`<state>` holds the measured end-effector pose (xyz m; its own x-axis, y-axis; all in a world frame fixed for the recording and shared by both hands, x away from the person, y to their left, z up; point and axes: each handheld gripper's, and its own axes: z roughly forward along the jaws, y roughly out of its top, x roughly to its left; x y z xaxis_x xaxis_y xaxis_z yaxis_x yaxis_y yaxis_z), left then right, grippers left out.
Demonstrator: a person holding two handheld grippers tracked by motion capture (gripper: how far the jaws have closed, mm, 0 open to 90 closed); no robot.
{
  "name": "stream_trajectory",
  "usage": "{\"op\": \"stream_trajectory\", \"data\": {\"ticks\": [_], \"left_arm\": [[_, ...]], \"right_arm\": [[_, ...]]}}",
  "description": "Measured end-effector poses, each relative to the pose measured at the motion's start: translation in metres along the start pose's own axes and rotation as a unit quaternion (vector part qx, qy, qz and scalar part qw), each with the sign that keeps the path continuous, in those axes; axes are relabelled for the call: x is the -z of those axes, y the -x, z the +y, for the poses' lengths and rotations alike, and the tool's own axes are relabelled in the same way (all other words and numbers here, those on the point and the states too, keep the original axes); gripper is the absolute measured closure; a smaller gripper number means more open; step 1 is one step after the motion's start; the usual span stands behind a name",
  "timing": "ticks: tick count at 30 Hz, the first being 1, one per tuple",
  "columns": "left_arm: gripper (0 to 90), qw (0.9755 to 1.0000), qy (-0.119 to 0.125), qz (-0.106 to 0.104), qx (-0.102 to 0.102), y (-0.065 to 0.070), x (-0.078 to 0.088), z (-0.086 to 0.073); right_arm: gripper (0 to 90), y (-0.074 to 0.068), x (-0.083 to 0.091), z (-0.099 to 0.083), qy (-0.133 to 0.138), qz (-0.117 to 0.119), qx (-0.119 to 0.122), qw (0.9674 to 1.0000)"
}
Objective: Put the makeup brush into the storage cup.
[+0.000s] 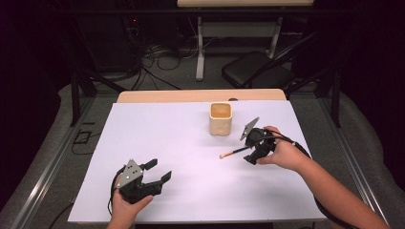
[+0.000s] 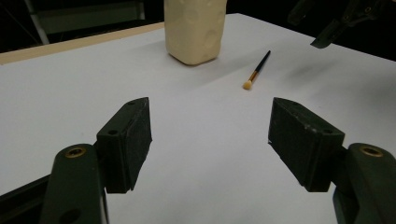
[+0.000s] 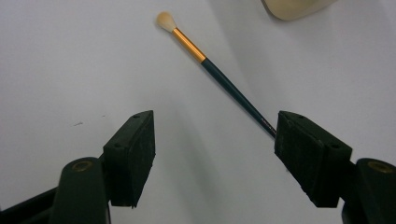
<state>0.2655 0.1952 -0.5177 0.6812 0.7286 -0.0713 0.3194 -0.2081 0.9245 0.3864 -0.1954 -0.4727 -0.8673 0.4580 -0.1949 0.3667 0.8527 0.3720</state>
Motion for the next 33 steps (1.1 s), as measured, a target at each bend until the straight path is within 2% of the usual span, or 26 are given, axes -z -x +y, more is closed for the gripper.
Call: {"op": "stream_trajectory", "data": {"ticks": [7,10,15,16,21,26,30,33], "left_arm": [[30.1,1.0,-0.001,0.0,0.001,0.0,0.0,0.0],[30.1,1.0,-0.002,-0.001,0.0,0.0,0.0,0.0],[30.1,1.0,-0.003,-0.001,0.001,-0.001,0.0,0.0],[30.1,1.0,-0.002,-0.001,0.001,-0.001,0.0,0.0],[30.1,1.0,-0.003,-0.002,0.002,-0.001,0.0,-0.001],[30.2,1.0,-0.004,-0.002,0.002,-0.001,0.0,-0.001],[30.2,1.0,-0.005,-0.002,0.002,-0.001,-0.001,-0.001],[30.3,1.0,-0.005,-0.003,0.003,0.0,-0.001,-0.001]], "right_arm": [[28.4,0.0,-0.001,0.003,-0.009,-0.006,0.008,0.9999],[28.4,0.0,-0.002,0.005,-0.006,-0.01,0.015,0.9998],[28.4,0.001,-0.003,0.009,-0.001,-0.011,0.012,0.9999],[28.4,0.002,-0.003,0.01,-0.006,-0.01,0.014,0.9998],[28.4,0.002,-0.01,0.015,0.002,-0.011,0.017,0.9998],[30.0,0.004,-0.017,0.019,-0.022,-0.007,0.018,0.9996],[32.2,0.006,-0.023,0.022,-0.026,-0.009,0.027,0.9993],[32.9,0.008,-0.026,0.024,-0.031,-0.007,0.023,0.9993]]}}
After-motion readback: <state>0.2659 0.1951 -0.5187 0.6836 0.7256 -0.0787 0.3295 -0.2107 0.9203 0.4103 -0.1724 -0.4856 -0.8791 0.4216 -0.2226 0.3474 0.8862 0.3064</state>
